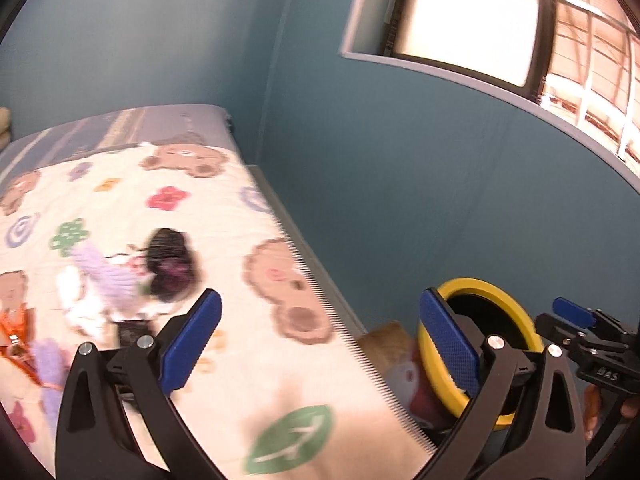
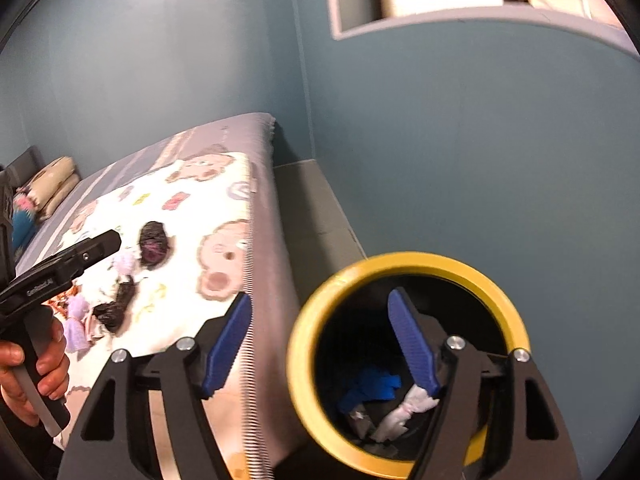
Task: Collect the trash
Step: 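Move both open tools back over the bed, then grasp the orange wrapper with left tool while right tool grasps the black bag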
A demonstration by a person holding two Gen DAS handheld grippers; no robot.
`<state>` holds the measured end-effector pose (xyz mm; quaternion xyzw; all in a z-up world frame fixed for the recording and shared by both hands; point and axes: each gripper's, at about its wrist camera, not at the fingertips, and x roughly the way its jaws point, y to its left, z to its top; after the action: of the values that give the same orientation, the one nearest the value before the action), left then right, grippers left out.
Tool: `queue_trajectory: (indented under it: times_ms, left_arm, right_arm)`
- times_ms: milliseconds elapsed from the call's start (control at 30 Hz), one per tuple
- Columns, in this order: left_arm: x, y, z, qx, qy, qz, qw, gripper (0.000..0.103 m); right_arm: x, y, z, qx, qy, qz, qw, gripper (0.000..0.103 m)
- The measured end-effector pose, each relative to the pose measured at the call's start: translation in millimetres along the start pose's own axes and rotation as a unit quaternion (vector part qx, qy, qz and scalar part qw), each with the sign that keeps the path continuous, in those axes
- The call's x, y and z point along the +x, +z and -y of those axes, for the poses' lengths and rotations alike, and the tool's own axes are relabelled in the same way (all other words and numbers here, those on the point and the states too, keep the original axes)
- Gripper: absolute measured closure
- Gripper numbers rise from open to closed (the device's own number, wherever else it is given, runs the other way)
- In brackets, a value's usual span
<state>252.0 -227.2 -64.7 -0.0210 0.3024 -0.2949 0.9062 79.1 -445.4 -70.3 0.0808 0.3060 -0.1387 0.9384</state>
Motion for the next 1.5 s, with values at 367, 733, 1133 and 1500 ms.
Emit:
queue_trajectory:
  times_ms: [367,733,1133,1500]
  left_arm:
    - [-54,-1,-122,-0.059,0.121,0.011,0.9908,0.008]
    - [-88,-23,-246,-0.108,0.222,-0.002,0.9691,0.008]
    - [-87,-64,-339,-0.174,0.265,-0.033,0.9478,0.008]
    - [-57,-85,-371,-0.201,0.273,-0.06,0.9389,0.008]
  right_arm:
    - [15,11,-99,-0.06,0.083,0.003,0.995,0.026]
    - [57,6,-189,-0.105,0.141,-0.03,0.984,0.021]
    - [118,-12,-261,-0.146,0.179,-0.091,0.969,0.021]
    - [161,-27,-292,-0.163,0.185,-0.132,0.96,0.021]
